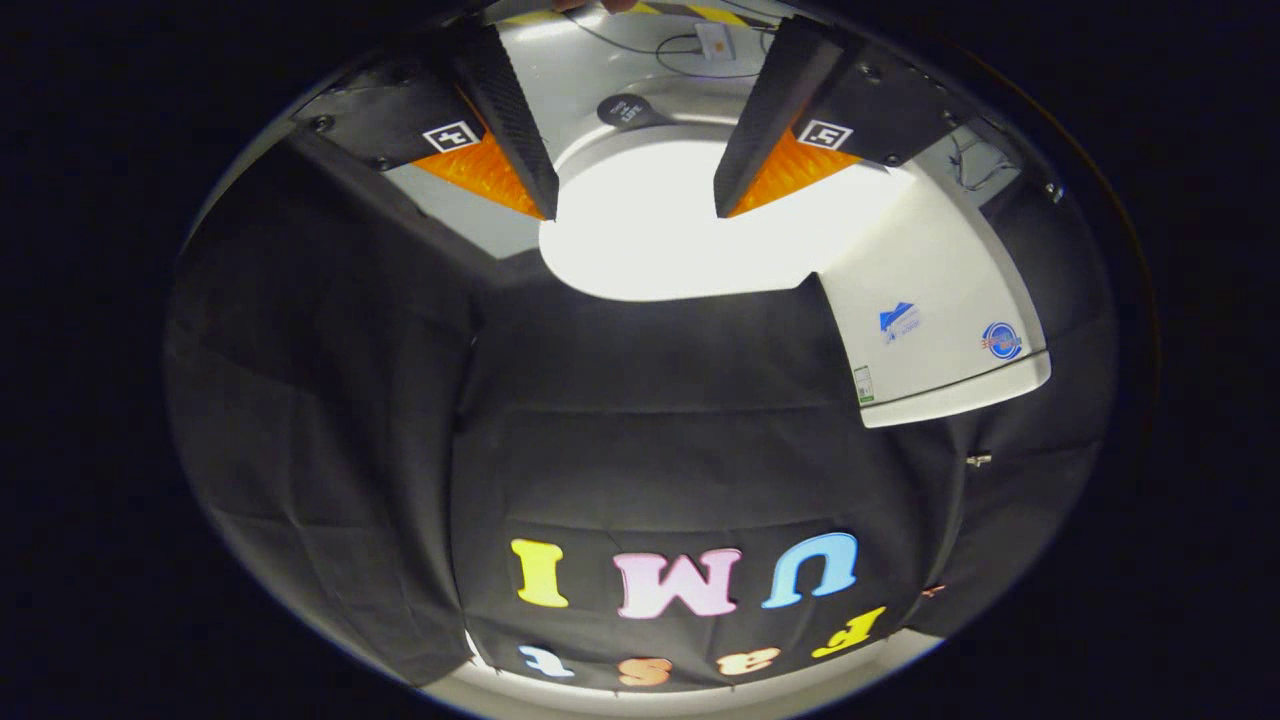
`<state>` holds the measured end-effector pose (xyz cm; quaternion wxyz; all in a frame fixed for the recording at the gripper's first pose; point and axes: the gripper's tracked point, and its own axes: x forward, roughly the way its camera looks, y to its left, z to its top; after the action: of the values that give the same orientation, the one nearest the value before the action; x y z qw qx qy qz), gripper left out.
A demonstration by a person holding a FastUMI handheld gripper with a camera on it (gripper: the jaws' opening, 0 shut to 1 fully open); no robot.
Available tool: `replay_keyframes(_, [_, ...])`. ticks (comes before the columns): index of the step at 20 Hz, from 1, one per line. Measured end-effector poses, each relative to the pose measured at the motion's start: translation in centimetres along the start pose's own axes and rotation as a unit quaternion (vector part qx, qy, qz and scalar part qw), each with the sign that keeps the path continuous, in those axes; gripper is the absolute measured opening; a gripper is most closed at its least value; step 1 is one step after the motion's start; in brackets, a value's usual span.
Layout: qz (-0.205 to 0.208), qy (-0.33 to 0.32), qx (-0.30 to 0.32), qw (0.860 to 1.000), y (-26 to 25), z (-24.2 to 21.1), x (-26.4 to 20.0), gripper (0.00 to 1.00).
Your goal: Open the toilet lid.
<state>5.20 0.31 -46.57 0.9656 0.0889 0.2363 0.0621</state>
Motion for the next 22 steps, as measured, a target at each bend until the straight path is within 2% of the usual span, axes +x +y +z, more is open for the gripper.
replay_keyframes(3, [0.008,0.067,0.084,0.994,-1.8,-4.2,1.3,0.99])
replay_keyframes(6, [0.018,0.113,0.171,0.979,-3.8,-7.3,1.9,0.99])
replay_keyframes(8, [0.04,0.144,0.239,0.959,-3.8,-9.0,2.5,0.99])
replay_keyframes(13, [0.08,0.204,0.38,0.899,-4.2,-11.8,4.7,0.99])
replay_keyframes(16, [0.104,0.22,0.409,0.88,-4.1,-12.3,5.5,0.96])
replay_keyframes(17, [0.113,0.225,0.417,0.873,-3.8,-12.2,5.6,0.92])
replay_keyframes(18, [0.121,0.227,0.424,0.868,-3.8,-12.1,5.8,0.84])
replay_keyframes(20, [0.131,0.232,0.426,0.864,-3.7,-12.1,6.1,0.82])
replay_keyframes(22, [0.131,0.238,0.422,0.865,-3.8,-12.4,6.8,0.55])
